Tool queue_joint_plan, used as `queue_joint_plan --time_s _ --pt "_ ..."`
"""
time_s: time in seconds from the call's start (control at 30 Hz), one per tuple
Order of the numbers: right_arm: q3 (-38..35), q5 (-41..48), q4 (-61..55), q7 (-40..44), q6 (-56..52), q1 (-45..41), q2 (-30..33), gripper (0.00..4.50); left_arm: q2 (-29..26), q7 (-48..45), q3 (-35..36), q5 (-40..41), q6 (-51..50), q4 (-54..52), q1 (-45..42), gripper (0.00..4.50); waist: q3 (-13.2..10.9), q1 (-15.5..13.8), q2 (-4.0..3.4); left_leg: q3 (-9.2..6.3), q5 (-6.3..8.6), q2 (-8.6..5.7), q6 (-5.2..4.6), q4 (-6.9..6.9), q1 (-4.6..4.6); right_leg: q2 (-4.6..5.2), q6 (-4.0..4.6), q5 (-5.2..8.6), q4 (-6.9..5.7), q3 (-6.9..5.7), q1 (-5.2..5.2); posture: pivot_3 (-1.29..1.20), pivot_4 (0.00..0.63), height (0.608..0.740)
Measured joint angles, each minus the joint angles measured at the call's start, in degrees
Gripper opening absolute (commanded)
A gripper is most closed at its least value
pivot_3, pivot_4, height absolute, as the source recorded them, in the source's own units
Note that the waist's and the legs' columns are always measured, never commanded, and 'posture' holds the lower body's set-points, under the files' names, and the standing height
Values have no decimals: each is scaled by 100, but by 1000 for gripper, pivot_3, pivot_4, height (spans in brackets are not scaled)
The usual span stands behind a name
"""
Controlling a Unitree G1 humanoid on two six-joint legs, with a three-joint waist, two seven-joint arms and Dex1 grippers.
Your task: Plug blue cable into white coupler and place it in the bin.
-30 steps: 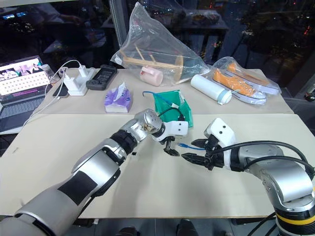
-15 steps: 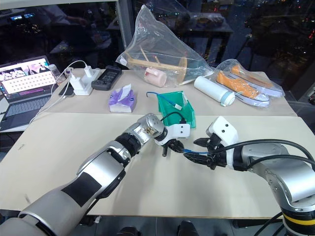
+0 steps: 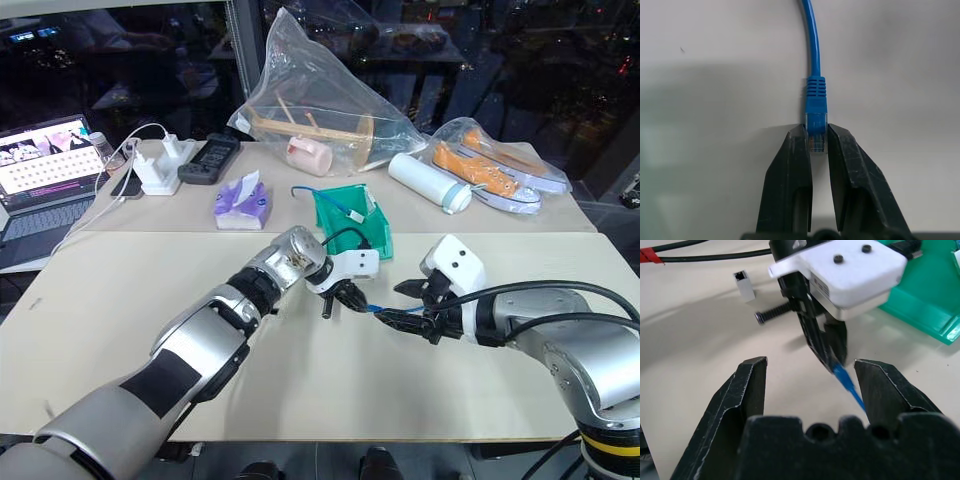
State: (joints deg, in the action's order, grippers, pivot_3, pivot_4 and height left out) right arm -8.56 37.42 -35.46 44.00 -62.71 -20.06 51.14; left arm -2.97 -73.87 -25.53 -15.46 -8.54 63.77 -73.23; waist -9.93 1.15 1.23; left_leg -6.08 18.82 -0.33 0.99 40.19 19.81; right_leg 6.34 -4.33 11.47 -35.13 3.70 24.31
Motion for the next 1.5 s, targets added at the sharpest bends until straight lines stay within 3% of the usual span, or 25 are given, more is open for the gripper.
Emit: queue_joint_plan --time_s 0.23,0.43,0.6,0.77,0.87,0.97,1.13,1.5 --pt "163 -1 139 175 103 -172 5 3258 -751 -386 263 180 -768 -1332 2 60 0 -26 0 -1 -1 0 2 1 14 1 -2 -1 2 -1 7 0 150 740" --pt "171 186 182 213 83 -218 2 3258 -1101 -1011 667 966 -2483 -3238 99 60 0 -27 -1 -2 -7 1 13 1 22 1 -4 0 10 -1 11 0 150 740" --pt "-722 1101 8 -234 -429 14 -502 3258 -1349 -1040 1277 2033 -3994 -5011 311 60 0 -11 -2 -4 -7 6 13 1 28 -1 -3 0 4 -2 21 0 150 740" --pt "-1796 3590 -231 -1764 -629 710 -1194 3258 -1649 -456 1394 2284 -4158 -5840 937 60 2 -22 -6 -5 -6 6 10 -6 10 1 0 -3 -4 0 14 0 150 740" --pt "-1788 5367 -288 -3282 23 1509 -1275 3258 -1730 -59 1394 2303 -3855 -6001 1343 60 1 -46 -5 -4 -8 3 14 -10 11 4 2 -4 0 0 13 0 150 740" --pt "-1446 6477 -365 -4849 973 1746 -1379 3258 -1717 327 1320 2244 -3268 -6086 1619 60 2 -36 -5 -4 -13 3 22 -9 7 7 2 -4 3 0 12 0 150 740" --pt "-687 7105 -328 -6602 2181 1436 -1738 3258 -1495 819 1258 2319 -3156 -6246 1747 60 2 0 -5 -4 -13 4 22 -9 4 3 2 -4 8 2 11 0 150 740" --pt "-109 7088 7 -7348 2894 905 -1945 3258 -1520 1019 852 2484 -3150 -6570 1814 60 2 -10 -7 -4 -11 4 19 -13 7 2 2 -4 6 2 11 0 150 740"
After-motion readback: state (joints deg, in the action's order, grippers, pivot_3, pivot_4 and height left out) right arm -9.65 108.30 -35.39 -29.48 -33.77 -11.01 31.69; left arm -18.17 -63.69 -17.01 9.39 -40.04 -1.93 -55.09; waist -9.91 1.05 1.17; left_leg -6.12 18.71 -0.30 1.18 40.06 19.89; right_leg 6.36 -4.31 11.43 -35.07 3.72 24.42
